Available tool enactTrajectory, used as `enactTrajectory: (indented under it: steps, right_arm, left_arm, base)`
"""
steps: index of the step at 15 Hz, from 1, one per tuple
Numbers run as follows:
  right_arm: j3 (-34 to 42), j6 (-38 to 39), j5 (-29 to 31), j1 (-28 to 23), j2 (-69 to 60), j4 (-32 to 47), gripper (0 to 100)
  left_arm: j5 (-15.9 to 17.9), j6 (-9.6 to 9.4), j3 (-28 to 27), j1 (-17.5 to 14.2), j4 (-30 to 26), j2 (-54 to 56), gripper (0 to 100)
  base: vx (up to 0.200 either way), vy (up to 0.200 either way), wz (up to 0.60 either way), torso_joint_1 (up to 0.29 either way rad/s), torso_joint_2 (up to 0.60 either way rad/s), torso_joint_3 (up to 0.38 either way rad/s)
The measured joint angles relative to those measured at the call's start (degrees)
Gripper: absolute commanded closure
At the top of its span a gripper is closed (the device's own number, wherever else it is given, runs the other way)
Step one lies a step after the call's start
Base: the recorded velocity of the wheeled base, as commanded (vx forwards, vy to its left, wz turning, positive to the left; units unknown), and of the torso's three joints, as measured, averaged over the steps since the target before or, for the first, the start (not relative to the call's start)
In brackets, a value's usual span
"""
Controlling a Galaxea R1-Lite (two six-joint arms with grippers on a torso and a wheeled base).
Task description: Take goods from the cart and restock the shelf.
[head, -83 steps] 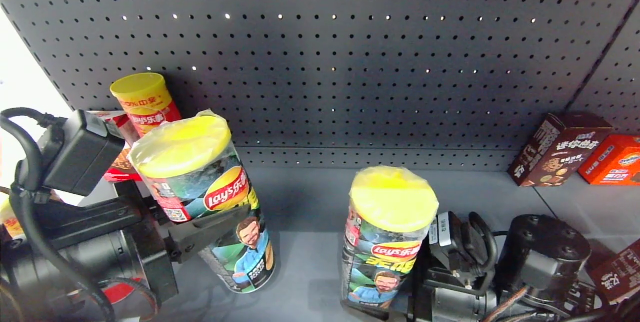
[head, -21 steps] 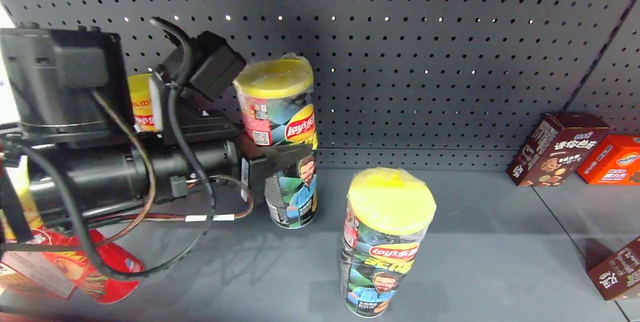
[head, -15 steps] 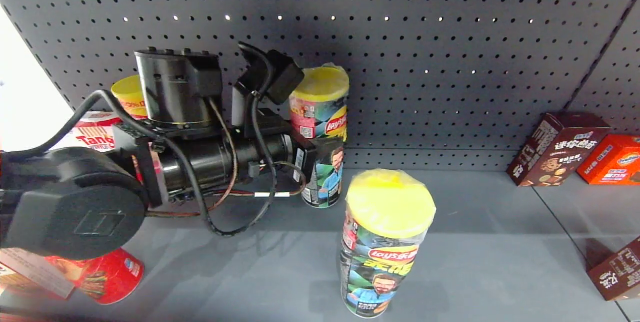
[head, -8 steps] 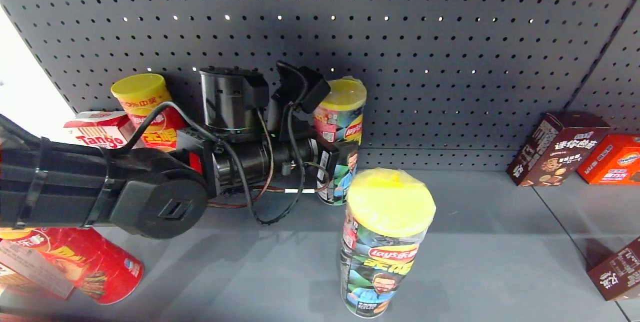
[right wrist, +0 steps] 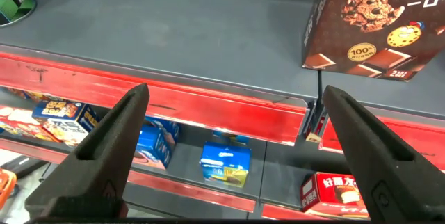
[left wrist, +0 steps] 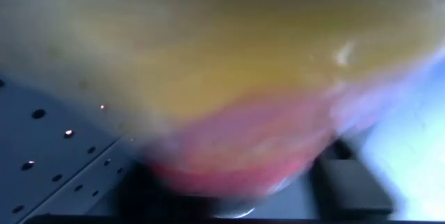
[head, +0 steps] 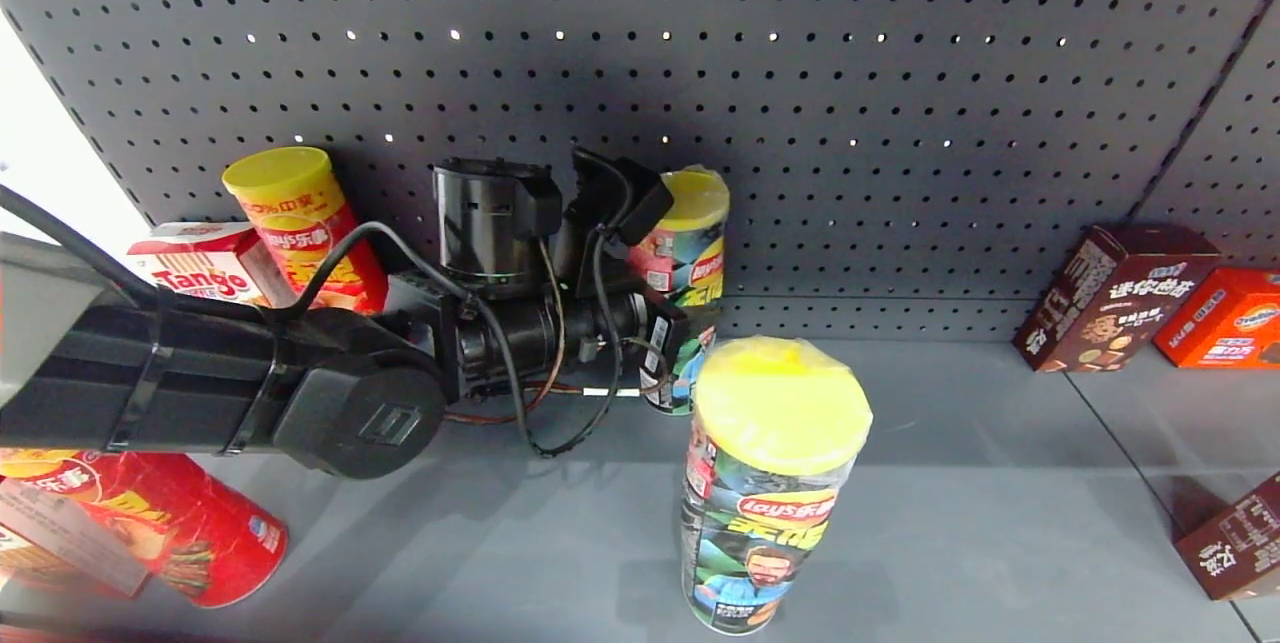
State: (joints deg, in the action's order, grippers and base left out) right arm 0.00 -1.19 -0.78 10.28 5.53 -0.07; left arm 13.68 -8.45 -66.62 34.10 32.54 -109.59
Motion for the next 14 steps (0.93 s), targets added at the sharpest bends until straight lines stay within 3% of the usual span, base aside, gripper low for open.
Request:
enactTrajectory:
  steps: [6, 11, 14]
  right_arm:
    - [0.0, -0.02, 0.0, 0.0, 0.05, 0.0, 0]
    - [0.0, 0.0, 0.0, -0.02, 0.05, 0.0, 0]
    - [0.0, 0.0, 0.02, -0.02, 0.06, -0.02, 0]
  left_arm:
    - [-0.96, -0.83, 4.28, -0.01, -0.27, 4.14, 0]
    - [-5.78, -0.99, 14.14, -0.06, -0.82, 11.89, 0]
    - [-7.66, -1.02, 17.26, -0.28, -0.9, 14.34, 0]
  base:
    - [0.0, 0.0, 0.0, 0.0, 0.0, 0.0]
    - [0.0, 0.0, 0.0, 0.0, 0.0, 0.0]
    - [0.0, 0.0, 0.0, 0.0, 0.0, 0.0]
